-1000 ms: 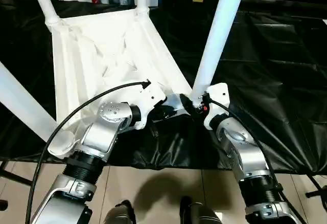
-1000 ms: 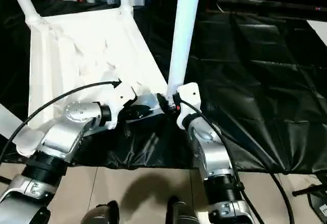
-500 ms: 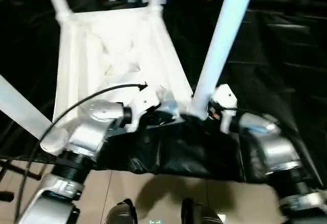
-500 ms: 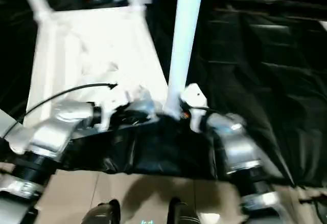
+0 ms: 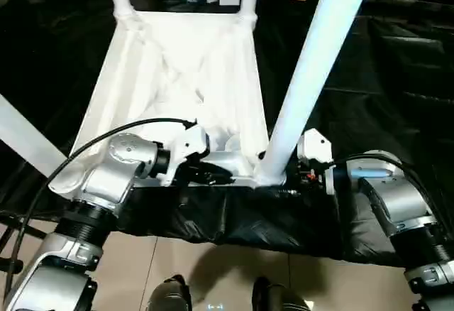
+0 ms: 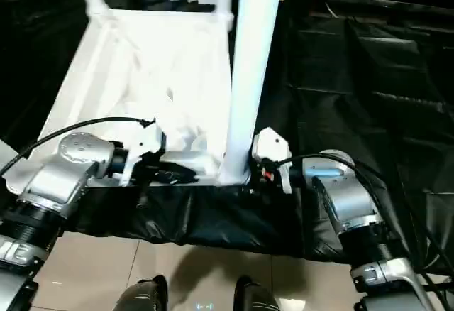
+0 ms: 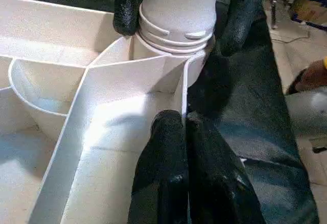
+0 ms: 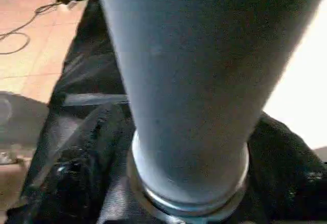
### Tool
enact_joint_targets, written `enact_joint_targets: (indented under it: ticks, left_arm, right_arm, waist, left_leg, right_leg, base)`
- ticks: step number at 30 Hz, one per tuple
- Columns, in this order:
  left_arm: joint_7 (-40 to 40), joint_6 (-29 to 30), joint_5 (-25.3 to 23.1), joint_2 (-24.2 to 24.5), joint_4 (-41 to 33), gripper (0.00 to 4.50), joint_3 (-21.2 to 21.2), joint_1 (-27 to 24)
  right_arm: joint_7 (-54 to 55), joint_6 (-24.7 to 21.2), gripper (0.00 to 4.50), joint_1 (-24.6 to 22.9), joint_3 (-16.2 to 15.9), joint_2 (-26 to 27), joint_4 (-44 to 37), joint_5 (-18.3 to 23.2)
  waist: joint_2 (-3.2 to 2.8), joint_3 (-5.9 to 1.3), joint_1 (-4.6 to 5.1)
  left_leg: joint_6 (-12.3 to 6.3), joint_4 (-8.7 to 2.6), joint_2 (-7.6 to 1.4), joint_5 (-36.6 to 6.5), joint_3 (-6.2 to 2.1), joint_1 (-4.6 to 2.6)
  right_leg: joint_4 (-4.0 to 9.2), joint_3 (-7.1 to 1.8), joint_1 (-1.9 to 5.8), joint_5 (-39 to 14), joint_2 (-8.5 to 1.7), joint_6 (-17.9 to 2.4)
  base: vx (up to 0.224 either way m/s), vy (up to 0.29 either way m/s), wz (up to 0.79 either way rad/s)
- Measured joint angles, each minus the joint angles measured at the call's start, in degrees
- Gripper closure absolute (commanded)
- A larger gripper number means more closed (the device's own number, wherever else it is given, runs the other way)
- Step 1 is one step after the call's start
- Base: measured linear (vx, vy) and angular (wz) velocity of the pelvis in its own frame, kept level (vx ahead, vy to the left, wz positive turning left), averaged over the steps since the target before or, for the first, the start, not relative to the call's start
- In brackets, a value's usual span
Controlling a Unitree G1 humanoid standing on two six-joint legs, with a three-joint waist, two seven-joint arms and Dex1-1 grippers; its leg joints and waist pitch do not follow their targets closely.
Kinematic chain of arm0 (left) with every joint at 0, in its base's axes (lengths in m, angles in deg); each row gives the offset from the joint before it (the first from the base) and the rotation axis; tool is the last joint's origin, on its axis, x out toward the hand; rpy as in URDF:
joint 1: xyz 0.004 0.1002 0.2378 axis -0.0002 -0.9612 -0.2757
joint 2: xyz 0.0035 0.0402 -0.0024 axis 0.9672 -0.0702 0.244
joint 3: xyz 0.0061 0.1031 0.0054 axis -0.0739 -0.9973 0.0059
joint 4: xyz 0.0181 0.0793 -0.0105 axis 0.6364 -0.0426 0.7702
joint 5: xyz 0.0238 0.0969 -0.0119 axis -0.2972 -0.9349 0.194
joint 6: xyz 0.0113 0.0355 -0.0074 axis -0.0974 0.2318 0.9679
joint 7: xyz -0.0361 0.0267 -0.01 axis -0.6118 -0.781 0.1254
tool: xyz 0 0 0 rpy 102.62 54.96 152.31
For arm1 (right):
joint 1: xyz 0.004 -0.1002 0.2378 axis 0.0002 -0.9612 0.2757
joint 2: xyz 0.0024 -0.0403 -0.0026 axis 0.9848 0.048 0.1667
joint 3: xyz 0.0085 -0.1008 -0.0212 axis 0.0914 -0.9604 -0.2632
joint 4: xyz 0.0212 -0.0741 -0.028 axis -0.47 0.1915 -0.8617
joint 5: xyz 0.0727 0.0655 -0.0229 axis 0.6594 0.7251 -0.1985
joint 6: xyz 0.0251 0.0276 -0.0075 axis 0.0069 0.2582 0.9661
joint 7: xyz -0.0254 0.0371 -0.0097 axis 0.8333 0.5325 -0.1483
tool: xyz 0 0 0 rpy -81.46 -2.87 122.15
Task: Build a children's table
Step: Rotate leg to tighten
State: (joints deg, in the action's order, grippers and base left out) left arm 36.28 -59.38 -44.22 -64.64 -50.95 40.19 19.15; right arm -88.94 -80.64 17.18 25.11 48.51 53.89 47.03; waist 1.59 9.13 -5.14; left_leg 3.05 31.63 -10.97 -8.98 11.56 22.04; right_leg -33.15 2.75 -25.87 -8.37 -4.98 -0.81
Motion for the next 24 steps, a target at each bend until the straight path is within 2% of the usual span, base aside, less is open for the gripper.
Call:
enact_joint_targets:
  ticks: [3,6,13,16,20,24]
  left_arm:
    - [0.7,-0.2,0.2,0.2,0.2,4.5,-0.1,0.0]
    - [1.1,-0.4,0.3,0.3,0.5,4.5,-0.2,0.2]
    - [1.0,-0.7,0.3,0.0,0.9,4.5,-0.2,0.3]
    - [-0.5,0.0,0.3,-0.6,0.1,4.5,-0.1,-0.1]
    - [-5.1,0.6,-1.1,-1.9,-0.2,4.5,0.3,-0.3]
    - [-15.6,3.8,-4.6,-6.4,-0.7,4.5,1.7,-0.3]
  right_arm:
    - [-0.2,0.2,1.19,0.0,-0.2,-0.1,0.0,0.0]
    - [-0.2,0.2,1.55,0.0,-0.2,0.0,0.0,0.0]
    - [0.2,-0.4,1.77,-0.4,0.1,0.4,-0.2,0.4]
    - [3.2,-2.1,1.79,-2.9,1.7,1.9,-2.3,1.0]
    - [9.7,-2.6,1.8,-3.7,3.4,4.0,-2.1,0.3]
    - [26.5,-2.2,1.8,-4.0,7.4,11.8,0.8,-2.5]
  waist:
    - [0.0,0.0,-0.01]
    - [0.0,0.0,-0.04]
    - [0.0,0.0,-0.05]
    - [0.0,0.0,-0.15]
    - [0.16,-0.06,0.27]
    - [0.41,-0.13,1.93]
  left_leg:
    - [-0.03,0.0,0.0,0.0,0.0,0.0]
    - [-0.04,0.0,0.0,0.0,0.0,0.0]
    - [-0.04,0.02,-0.01,0.0,0.0,0.0]
    - [-0.03,0.04,-0.01,0.0,0.0,-0.02]
    - [0.23,0.18,0.03,-0.1,0.01,-0.07]
    - [0.27,0.15,0.3,-0.1,-0.1,-0.22]
  right_leg:
    - [-0.01,0.0,0.0,0.0,0.0,0.0]
    - [-0.01,0.01,0.0,0.0,0.0,0.0]
    - [-0.06,0.01,0.0,0.0,0.0,0.0]
    - [-0.06,0.02,0.04,0.0,-0.02,0.0]
    - [0.0,-0.04,0.14,0.1,-0.06,-0.1]
    - [0.21,-0.06,0.18,-0.1,-0.23,0.1]
  base:
    - [0.0,0.0,0.0]
    - [0.0,0.0,0.0]
    - [0.0,0.0,0.0]
    - [0.0,0.0,0.0]
    - [0.0,0.0,0.0]
    - [-0.027,0.009,-0.03]
